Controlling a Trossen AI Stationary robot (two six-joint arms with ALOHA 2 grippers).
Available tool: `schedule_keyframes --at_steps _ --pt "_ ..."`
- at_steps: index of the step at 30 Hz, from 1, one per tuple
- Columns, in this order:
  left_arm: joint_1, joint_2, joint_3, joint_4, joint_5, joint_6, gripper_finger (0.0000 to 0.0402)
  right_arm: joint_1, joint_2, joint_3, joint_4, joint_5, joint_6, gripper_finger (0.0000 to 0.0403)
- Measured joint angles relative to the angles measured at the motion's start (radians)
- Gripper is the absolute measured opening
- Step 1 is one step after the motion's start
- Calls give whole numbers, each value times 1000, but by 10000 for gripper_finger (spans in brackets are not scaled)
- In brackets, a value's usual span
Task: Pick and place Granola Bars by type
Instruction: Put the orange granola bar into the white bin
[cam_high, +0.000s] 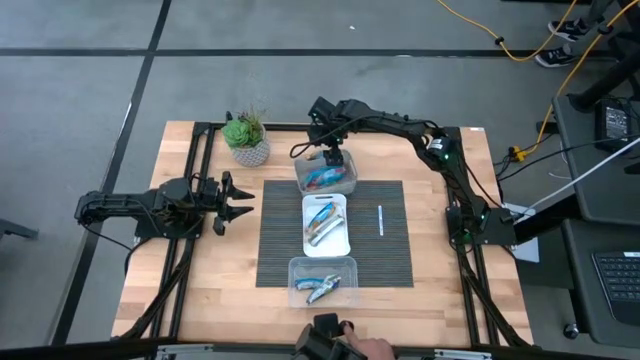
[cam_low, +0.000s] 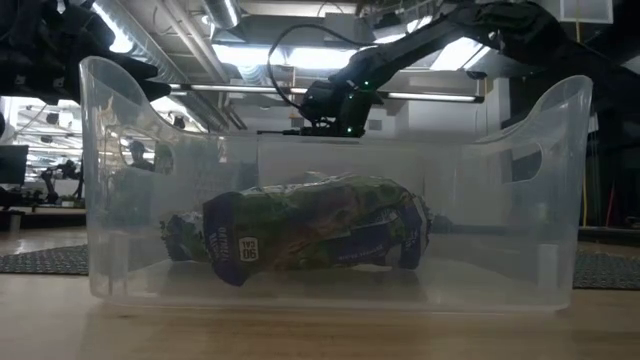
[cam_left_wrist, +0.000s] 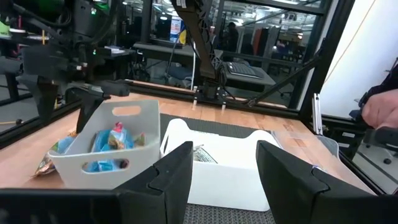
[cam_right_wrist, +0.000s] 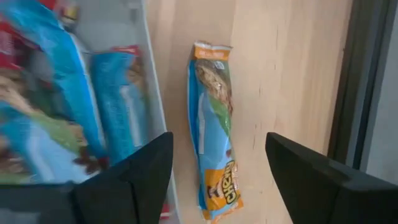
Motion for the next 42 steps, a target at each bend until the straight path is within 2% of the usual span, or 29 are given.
schedule_keyframes --at_steps 18,33,42 --pt "0 0 0 0 0 0 169 -7 0 96 -30 -2 2 257" --pt "0 0 0 0 0 0 169 -48 0 -9 31 -36 -1 257" --pt "0 0 0 0 0 0 169 -47 34 -18 29 -38 -5 257"
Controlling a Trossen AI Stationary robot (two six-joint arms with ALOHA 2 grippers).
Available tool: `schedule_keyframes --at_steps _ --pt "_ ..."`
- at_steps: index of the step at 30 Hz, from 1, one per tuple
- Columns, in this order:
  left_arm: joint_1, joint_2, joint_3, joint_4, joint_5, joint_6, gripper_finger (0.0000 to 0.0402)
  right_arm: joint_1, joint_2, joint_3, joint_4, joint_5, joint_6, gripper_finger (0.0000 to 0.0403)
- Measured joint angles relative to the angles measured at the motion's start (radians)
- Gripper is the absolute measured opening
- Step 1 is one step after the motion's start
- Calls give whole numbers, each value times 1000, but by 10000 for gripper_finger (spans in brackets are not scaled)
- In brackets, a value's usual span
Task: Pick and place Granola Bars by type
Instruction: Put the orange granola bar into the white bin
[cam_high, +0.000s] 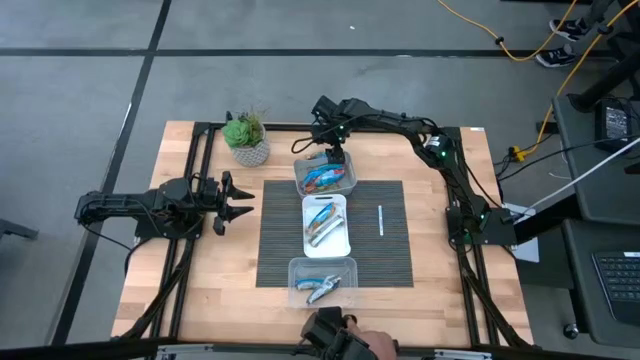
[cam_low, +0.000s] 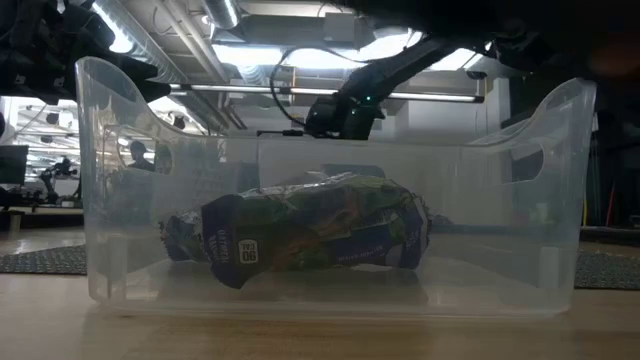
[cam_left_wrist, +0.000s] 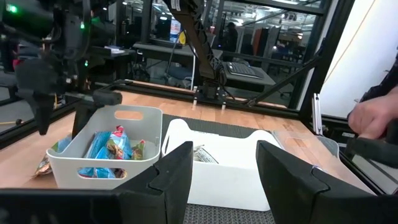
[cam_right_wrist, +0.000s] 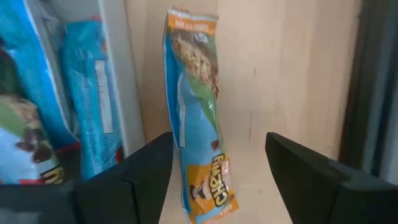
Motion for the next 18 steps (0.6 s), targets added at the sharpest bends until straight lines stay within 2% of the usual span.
schedule_keyframes --at_steps 11,14,18 --pt "0 0 0 0 0 0 169 0 30 0 -9 -26 -1 254" --pt "0 0 0 0 0 0 169 0 30 0 -11 -27 -1 235" --pt "0 0 0 0 0 0 169 0 30 0 -11 -49 -1 183"
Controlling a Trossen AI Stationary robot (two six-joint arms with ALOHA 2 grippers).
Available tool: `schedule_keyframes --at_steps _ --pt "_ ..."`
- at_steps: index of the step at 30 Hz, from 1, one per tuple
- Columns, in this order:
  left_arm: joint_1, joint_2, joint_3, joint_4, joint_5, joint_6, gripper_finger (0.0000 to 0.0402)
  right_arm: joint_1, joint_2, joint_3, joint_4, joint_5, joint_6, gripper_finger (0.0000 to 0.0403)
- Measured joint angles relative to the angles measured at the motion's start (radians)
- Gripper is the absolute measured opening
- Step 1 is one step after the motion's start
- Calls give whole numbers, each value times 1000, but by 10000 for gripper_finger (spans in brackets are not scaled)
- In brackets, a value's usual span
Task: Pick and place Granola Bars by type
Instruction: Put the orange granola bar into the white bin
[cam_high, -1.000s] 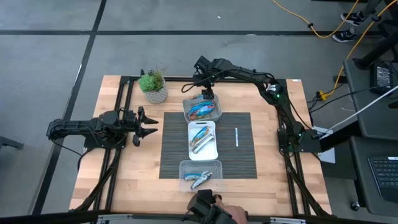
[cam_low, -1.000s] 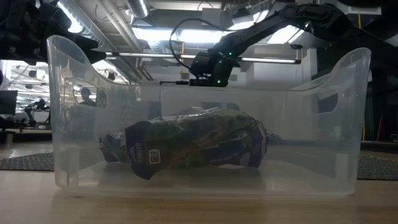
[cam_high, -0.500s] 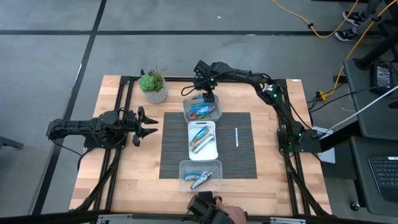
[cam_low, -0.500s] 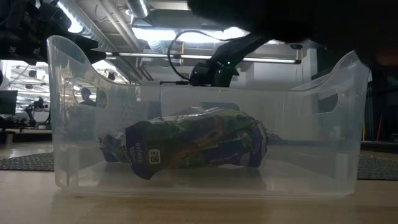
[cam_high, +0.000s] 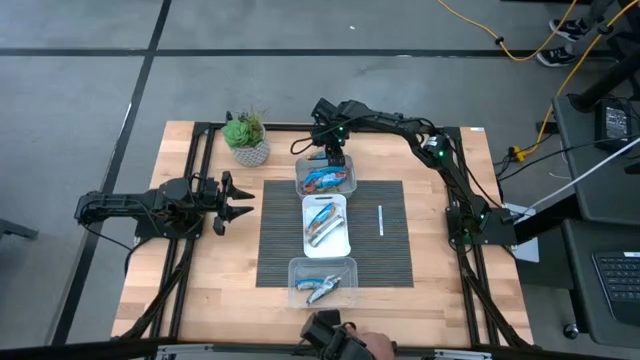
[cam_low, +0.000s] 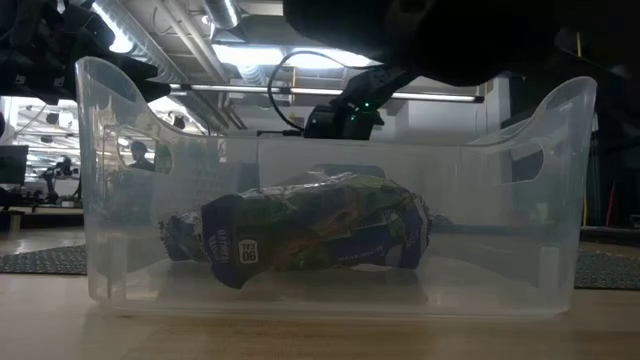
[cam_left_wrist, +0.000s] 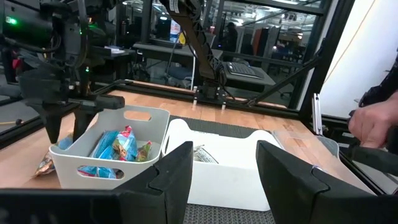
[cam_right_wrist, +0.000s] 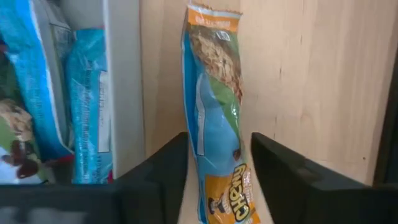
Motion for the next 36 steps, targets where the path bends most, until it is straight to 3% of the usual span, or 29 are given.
schedule_keyframes --at_steps 12,20,31,36 --pt "0 0 0 0 0 0 169 0 -3 2 -6 -14 6 9" --pt "0 0 0 0 0 0 169 9 -2 49 -50 58 8 10" --pt "0 0 0 0 0 0 169 9 -1 318 -217 61 86 5" --pt "0 0 0 0 0 0 169 9 -57 312 -245 52 166 9"
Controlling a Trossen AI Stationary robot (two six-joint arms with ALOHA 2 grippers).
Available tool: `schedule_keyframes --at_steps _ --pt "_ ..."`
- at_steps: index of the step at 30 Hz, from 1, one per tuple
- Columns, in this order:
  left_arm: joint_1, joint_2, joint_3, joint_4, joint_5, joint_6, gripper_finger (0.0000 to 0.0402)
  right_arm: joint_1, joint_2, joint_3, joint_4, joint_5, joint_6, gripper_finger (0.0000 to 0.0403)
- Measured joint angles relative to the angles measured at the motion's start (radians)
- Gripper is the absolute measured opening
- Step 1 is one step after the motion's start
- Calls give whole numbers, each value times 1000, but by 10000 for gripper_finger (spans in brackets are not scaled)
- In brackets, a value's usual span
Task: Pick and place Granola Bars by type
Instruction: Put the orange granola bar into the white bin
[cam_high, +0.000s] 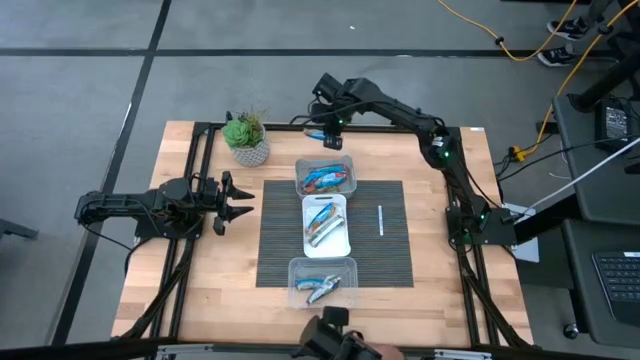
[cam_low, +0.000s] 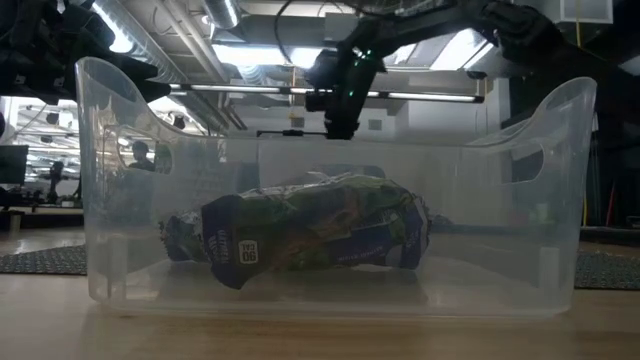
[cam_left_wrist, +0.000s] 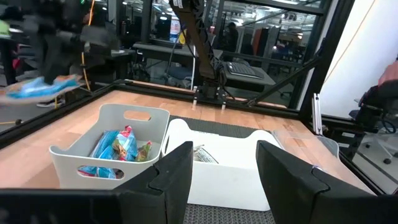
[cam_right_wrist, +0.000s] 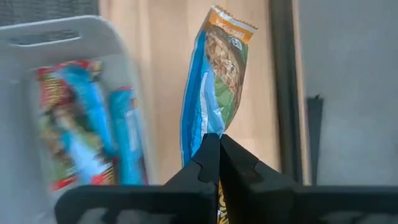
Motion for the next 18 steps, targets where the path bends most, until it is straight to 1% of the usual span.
schedule_keyframes --at_steps 6,18 --pt "0 0 0 2 0 0 169 12 -48 6 -107 -19 68 4" --pt "0 0 0 1 0 0 169 113 -168 6 -197 -28 154 5"
